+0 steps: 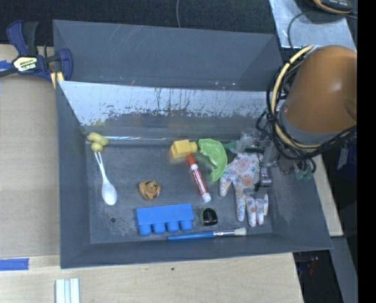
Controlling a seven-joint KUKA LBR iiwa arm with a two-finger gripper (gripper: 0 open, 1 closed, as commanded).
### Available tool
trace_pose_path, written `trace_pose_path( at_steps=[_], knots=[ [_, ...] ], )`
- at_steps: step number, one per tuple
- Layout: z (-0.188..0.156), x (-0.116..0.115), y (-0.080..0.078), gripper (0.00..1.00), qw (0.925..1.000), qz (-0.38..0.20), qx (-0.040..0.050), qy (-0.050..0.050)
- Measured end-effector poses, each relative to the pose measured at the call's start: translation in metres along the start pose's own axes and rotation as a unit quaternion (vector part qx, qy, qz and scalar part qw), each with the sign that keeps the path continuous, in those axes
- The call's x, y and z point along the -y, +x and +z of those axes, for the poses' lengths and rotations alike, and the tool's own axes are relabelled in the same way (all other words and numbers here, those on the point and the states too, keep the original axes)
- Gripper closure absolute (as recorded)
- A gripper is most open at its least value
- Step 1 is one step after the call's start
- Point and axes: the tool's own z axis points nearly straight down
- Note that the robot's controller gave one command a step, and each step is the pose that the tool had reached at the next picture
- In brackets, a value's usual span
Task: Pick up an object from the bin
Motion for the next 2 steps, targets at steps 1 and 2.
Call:
trace_pose_path(
  at_steps=[1,2],
  knots=[
    [0.090,0.047,-0.046,0.00,1.0000,0.002,0.0030,0.001],
    [0.144,0.078,-0.068,0.00,0.9968,-0.079,0.0082,0.001]
  ],
)
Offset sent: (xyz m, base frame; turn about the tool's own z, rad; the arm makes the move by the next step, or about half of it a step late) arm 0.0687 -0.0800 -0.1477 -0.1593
